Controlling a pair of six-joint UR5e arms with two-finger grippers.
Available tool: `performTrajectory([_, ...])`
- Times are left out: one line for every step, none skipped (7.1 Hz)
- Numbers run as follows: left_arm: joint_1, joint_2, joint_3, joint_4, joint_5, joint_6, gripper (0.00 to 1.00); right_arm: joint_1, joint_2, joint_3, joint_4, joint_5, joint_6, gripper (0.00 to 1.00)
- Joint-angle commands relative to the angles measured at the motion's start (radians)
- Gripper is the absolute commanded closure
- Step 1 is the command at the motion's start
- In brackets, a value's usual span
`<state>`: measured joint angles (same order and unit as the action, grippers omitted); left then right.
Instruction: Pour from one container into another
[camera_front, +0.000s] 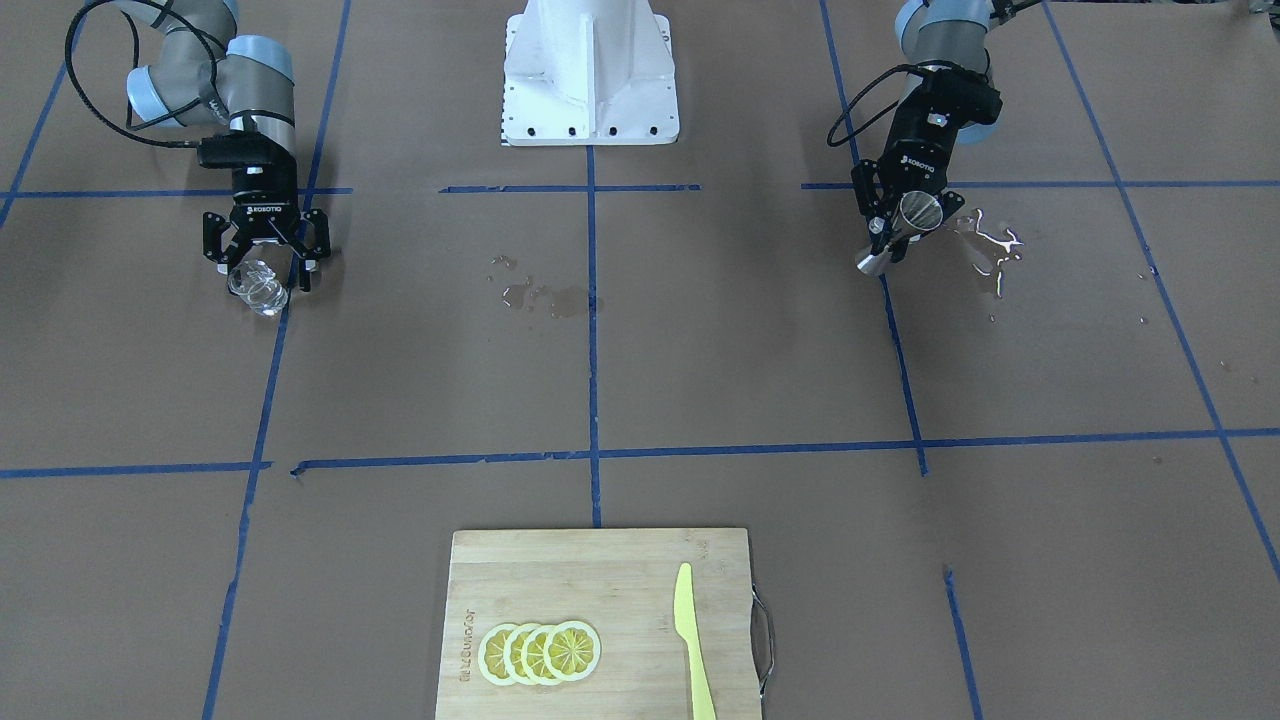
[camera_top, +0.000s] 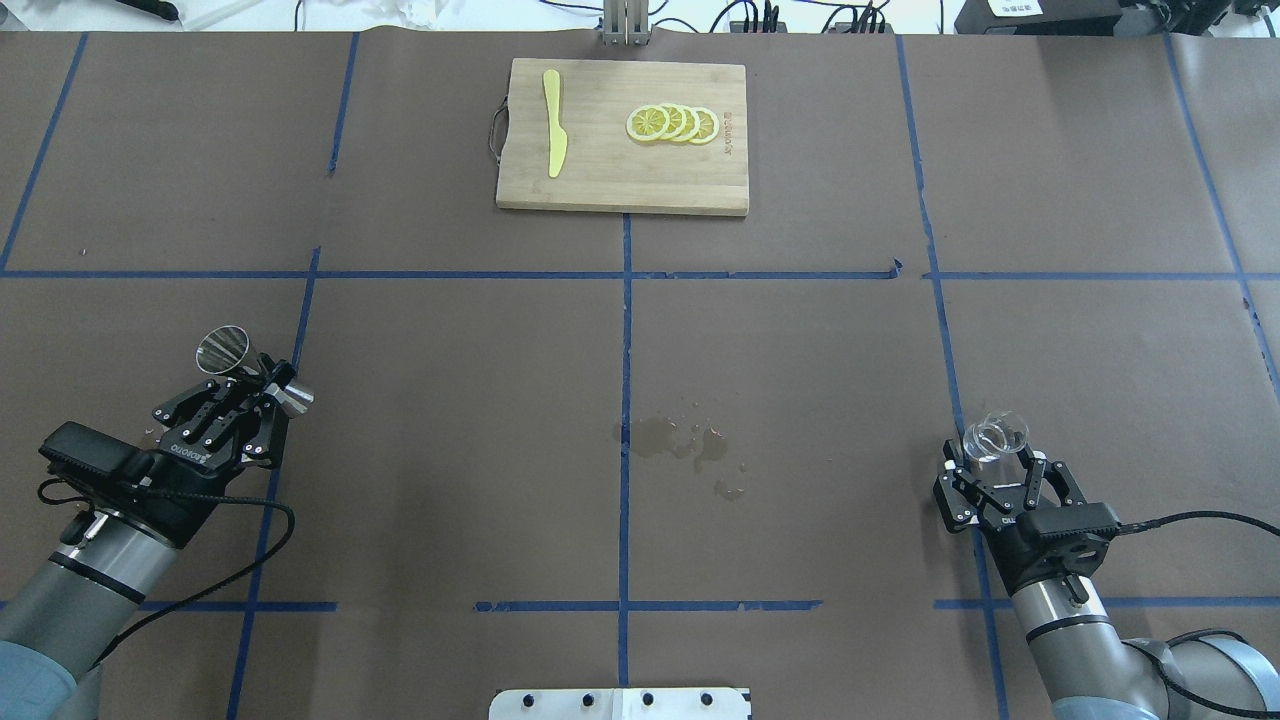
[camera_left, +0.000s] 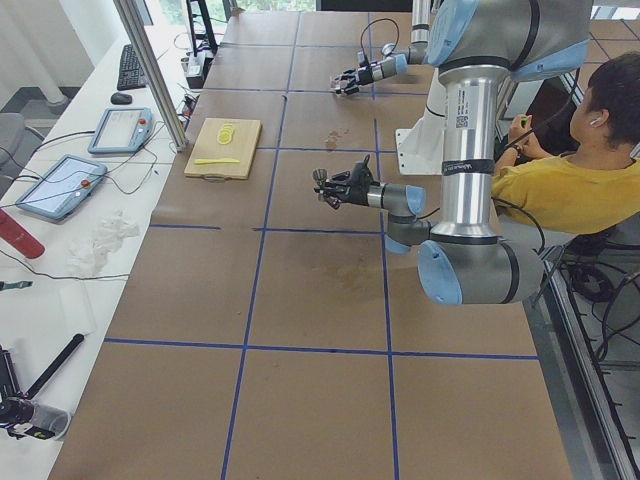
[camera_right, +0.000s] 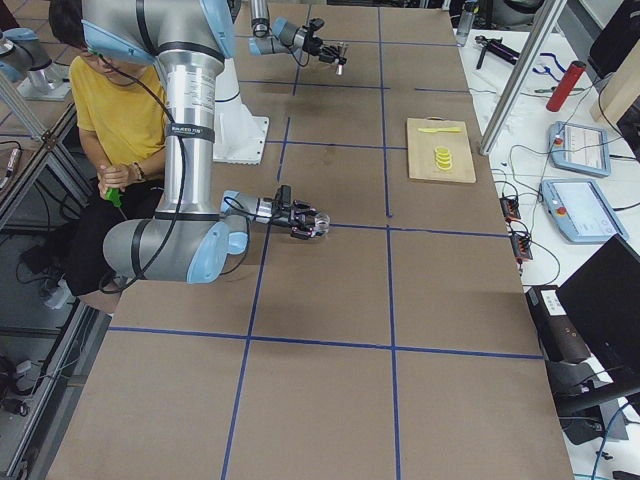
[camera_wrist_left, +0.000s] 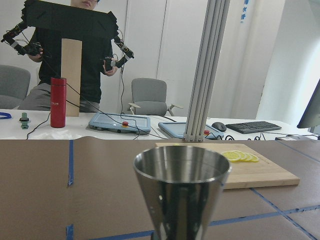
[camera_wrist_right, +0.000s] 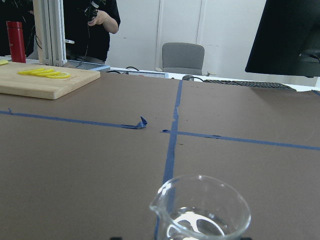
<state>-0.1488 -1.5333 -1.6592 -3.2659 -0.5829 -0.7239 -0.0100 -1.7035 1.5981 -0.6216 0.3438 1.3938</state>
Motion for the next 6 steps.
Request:
performTrajectory([0.000, -0.001, -0.001, 0.000, 0.000, -0.003, 1.00, 0.002, 0.001, -0.004, 0.000, 0.003, -0.002, 0.46])
performTrajectory([0.000, -0.001, -0.004, 0.000, 0.000, -0.005, 1.00, 0.004, 0.001, -0.004, 0.000, 0.003, -0.015, 0.76])
performTrajectory([0.000, -0.001, -0.008, 0.000, 0.000, -0.005, 1.00, 0.008, -0.001, 0.002, 0.003, 0.020, -0.022, 1.00])
performTrajectory([0.000, -0.001, -0.008, 0.000, 0.000, -0.005, 1.00, 0.028, 0.004, 0.006, 0.003, 0.030, -0.088, 1.00])
performTrajectory([0.002, -0.001, -0.008, 0.000, 0.000, -0.005, 1.00, 0.051, 0.004, 0.026, 0.003, 0.034, -0.179, 1.00])
performTrajectory([0.000, -0.001, -0.008, 0.000, 0.000, -0.002, 1.00, 0.058, 0.002, 0.090, 0.003, 0.041, -0.200, 1.00])
